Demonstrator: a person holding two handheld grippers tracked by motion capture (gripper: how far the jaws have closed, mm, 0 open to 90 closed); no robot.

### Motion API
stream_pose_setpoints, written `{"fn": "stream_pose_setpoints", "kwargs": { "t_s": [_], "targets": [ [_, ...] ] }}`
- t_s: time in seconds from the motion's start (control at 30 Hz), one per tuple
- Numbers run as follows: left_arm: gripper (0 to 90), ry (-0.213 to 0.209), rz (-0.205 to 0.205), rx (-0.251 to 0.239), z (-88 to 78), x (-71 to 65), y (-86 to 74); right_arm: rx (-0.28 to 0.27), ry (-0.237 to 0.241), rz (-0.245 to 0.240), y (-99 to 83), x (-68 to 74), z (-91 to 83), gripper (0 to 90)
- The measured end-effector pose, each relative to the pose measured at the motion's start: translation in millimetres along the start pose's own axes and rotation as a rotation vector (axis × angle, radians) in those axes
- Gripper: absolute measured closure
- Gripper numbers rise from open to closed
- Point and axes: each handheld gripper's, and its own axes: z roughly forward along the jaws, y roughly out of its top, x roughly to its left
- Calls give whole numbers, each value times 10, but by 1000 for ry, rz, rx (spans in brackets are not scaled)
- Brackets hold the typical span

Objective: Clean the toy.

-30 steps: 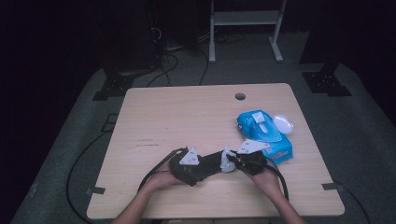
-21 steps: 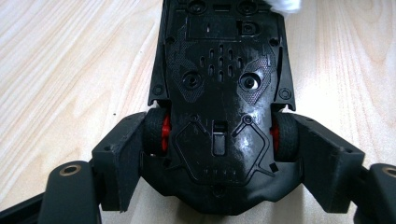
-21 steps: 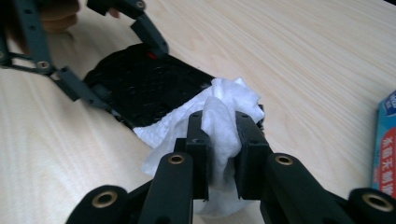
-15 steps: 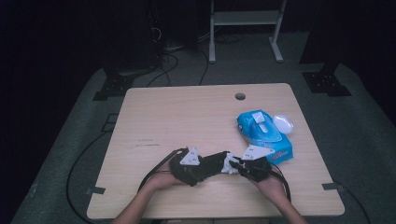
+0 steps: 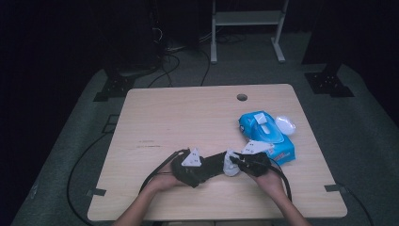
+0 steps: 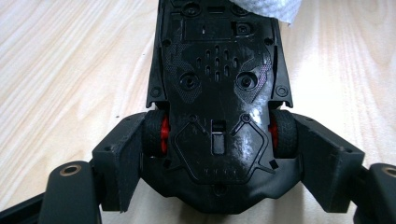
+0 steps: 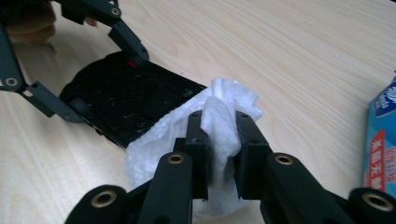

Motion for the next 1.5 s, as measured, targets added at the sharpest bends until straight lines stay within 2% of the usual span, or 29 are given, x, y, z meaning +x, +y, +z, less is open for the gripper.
{"fn": "stream_pose_setpoints", "kwargs": {
  "t_s": [0.07,0.2,0.3,0.47,0.57,0.73,0.8,0.93,1.0,1.13,1.27,1.33,1.43,1.5],
  "targets": [
    [237,1,-5,3,7,0,-13,-5,-1,2,-15,11,-33,775],
    [237,-4,-18,2,13,7,-13,-4,17,-26,-49,76,-125,775],
    [237,4,-6,2,8,-2,-6,1,20,-47,-55,129,-124,775],
    [238,9,12,1,11,-20,-1,-11,22,-18,38,86,16,775],
    [238,3,23,0,14,-14,-4,-12,3,-11,135,43,124,775],
    [238,11,4,0,-9,10,-13,6,-15,3,227,-59,251,775],
    [238,12,-3,-2,-20,15,-21,13,-36,14,208,-83,230,775],
    [237,11,-12,-1,-9,17,-35,10,-44,35,118,-128,99,775],
    [237,3,-18,-1,-7,32,-40,14,-44,24,76,-113,46,775],
    [237,6,-17,-6,-6,37,-39,21,-28,3,-5,-37,-27,776],
    [236,5,-22,-10,-4,33,-41,10,-8,-3,25,2,-46,775],
    [237,10,-21,-8,-5,26,-36,7,8,-22,52,33,-37,776],
    [237,12,-16,-5,-8,27,-36,36,54,-48,68,96,-1,775],
    [237,17,-6,-3,-8,20,-33,44,56,-66,66,117,-5,775]
  ]
}}
